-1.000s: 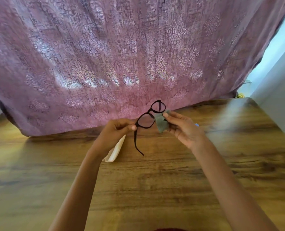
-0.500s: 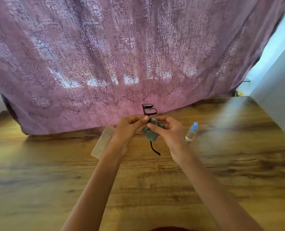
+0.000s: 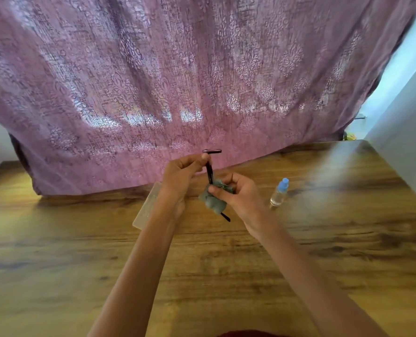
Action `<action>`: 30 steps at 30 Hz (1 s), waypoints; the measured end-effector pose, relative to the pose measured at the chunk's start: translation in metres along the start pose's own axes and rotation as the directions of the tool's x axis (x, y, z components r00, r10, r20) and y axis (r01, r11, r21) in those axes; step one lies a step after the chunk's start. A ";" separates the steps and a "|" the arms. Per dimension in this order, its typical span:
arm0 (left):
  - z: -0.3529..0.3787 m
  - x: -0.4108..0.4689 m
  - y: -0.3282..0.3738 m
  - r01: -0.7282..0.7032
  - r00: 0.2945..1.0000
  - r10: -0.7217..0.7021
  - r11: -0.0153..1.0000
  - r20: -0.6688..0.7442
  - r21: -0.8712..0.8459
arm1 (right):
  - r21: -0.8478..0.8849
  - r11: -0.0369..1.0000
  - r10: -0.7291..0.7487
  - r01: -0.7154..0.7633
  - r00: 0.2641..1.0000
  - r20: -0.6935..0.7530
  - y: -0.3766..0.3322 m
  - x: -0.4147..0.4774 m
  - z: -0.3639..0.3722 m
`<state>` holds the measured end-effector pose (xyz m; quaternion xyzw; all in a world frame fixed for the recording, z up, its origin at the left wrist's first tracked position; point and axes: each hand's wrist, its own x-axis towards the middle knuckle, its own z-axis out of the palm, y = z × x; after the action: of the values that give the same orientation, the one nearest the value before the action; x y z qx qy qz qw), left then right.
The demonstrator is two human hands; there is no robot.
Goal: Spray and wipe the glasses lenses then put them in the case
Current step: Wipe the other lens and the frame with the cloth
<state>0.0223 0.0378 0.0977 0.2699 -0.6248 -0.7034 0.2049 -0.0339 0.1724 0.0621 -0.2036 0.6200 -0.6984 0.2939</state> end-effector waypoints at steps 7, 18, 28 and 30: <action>-0.013 0.006 0.012 -0.057 0.998 0.058 0.997 -0.037 0.046 | -0.198 0.977 -0.069 0.081 0.995 0.067 0.010 -0.010 -0.003; -0.020 0.013 0.005 -0.073 0.996 0.077 0.993 -0.041 0.092 | -0.358 0.928 -0.051 0.106 0.986 0.158 0.025 -0.007 -0.016; -0.023 0.021 -0.007 -0.136 0.989 0.145 0.951 -0.011 0.278 | -0.433 0.883 0.116 -0.182 0.978 -0.174 0.049 0.019 -0.059; -0.024 0.019 -0.008 -0.166 0.985 0.172 0.917 0.016 0.362 | -0.450 0.867 0.136 -0.213 0.971 -0.196 0.054 0.025 -0.064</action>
<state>0.0231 0.0086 0.0854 0.2537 -0.7630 -0.5537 0.2167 -0.0851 0.2007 -0.0028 -0.1554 0.8072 -0.5126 0.2479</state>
